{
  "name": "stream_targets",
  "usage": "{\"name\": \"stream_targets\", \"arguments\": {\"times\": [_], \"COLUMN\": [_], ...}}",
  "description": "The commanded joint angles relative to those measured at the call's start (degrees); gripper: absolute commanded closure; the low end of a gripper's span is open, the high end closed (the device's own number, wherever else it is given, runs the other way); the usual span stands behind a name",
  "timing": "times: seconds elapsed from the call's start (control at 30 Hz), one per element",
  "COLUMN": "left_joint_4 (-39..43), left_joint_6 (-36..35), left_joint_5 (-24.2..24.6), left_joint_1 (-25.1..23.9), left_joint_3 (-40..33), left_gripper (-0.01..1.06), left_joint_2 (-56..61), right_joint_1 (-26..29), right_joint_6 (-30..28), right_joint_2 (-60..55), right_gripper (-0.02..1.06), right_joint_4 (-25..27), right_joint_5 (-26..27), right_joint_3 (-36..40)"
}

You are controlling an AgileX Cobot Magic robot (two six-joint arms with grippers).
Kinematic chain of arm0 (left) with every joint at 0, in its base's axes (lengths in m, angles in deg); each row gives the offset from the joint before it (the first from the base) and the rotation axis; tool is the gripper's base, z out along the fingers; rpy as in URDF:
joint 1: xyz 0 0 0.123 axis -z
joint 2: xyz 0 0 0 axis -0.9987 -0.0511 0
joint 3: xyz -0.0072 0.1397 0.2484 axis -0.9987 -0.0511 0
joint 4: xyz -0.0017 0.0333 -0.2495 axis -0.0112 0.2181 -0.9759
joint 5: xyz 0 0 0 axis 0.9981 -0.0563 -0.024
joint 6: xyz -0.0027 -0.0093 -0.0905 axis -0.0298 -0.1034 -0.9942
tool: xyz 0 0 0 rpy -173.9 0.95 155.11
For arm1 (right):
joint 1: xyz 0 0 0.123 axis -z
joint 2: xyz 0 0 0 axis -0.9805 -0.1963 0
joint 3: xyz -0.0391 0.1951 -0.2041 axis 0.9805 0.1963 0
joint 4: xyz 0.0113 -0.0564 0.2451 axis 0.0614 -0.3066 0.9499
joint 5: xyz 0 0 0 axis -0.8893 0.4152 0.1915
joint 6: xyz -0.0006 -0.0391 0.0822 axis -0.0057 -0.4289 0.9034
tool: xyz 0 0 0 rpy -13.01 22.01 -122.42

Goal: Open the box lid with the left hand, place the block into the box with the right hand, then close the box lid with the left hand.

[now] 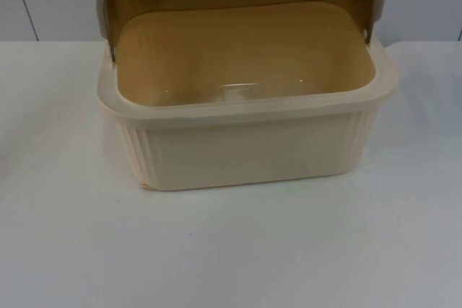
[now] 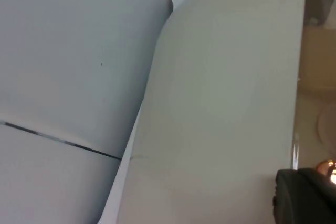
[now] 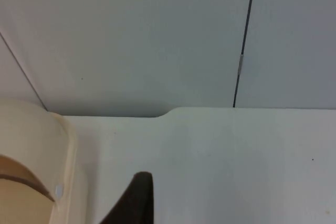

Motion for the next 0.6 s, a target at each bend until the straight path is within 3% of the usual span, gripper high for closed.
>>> {"name": "stream_targets", "arguments": {"times": [0.0, 0.33, 0.57], "left_joint_4": [0.0, 0.4, 0.4], "left_joint_6": [-0.3, -2.7, -4.0], "left_joint_5": [-1.7, -15.2, -18.3], "left_joint_1": [1.2, 5.7, 7.7], "left_joint_3": [-5.1, -20.5, -26.0], "left_gripper": [1.05, 1.05, 1.05], "left_joint_2": [2.1, 8.5, 10.8], "right_joint_1": [0.3, 0.3, 0.2], "right_joint_6": [-0.2, -1.4, -1.6], "right_joint_2": [0.5, 0.5, 0.5], "right_gripper": [0.0, 0.0, 0.0], "right_joint_4": [0.5, 1.8, 2.8], "right_joint_5": [-0.2, -0.1, -0.4], "right_joint_3": [0.0, 0.0, 0.0]}}
